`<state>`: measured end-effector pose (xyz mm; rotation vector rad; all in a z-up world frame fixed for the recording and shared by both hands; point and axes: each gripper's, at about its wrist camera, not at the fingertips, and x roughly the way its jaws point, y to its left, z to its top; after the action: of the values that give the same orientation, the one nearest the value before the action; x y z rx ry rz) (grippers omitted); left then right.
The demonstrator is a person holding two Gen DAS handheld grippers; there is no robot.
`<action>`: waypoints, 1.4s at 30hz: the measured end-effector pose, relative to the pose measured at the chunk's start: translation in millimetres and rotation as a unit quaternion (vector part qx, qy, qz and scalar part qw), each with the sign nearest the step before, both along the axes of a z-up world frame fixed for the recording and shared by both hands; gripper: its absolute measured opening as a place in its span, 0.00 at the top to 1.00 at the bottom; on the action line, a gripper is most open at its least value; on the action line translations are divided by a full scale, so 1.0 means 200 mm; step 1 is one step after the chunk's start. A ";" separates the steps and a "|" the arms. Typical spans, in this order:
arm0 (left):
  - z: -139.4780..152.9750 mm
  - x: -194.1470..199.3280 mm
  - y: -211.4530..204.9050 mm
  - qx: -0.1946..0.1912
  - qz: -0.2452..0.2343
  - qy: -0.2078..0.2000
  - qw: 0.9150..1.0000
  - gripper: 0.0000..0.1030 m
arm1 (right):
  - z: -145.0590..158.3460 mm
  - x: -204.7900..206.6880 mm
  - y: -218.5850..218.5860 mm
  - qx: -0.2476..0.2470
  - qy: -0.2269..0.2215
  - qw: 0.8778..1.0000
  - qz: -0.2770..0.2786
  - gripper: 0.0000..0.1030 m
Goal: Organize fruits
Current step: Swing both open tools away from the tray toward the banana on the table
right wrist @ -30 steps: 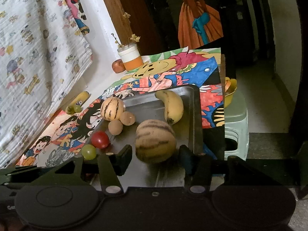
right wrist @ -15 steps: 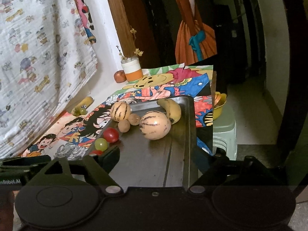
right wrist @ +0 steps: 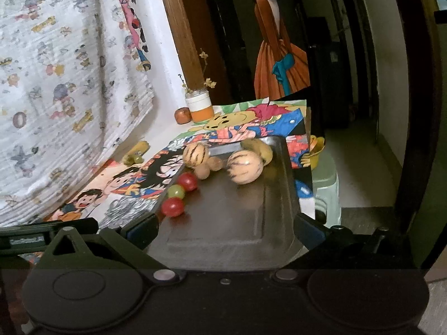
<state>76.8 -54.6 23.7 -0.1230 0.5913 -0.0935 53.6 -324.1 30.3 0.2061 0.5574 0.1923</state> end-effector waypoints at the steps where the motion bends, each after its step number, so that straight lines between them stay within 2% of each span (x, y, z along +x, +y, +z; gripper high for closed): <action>1: 0.00 -0.01 0.01 0.001 0.003 0.001 1.000 0.00 | 0.00 -0.02 0.01 0.000 0.002 1.000 0.002 0.01; 14: -0.04 -0.20 0.16 0.020 0.028 0.019 0.999 0.00 | -0.03 -0.27 0.17 -0.033 0.037 0.999 0.014 0.01; 28: -0.07 -0.35 0.26 0.030 0.033 0.023 0.999 0.00 | -0.09 -0.40 0.36 -0.068 0.058 0.994 0.055 0.01; 37: -0.05 -0.37 0.35 0.036 0.056 0.024 0.998 0.00 | -0.04 -0.40 0.38 -0.071 0.042 0.995 0.056 0.01; 42: 0.03 -0.31 0.41 0.047 0.054 0.014 0.997 0.00 | 0.10 -0.33 0.41 -0.050 0.025 0.994 0.091 0.01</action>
<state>15.4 27.4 29.5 -0.0640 0.6147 0.0413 -13.2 -242.3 50.4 0.0625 0.6340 0.3355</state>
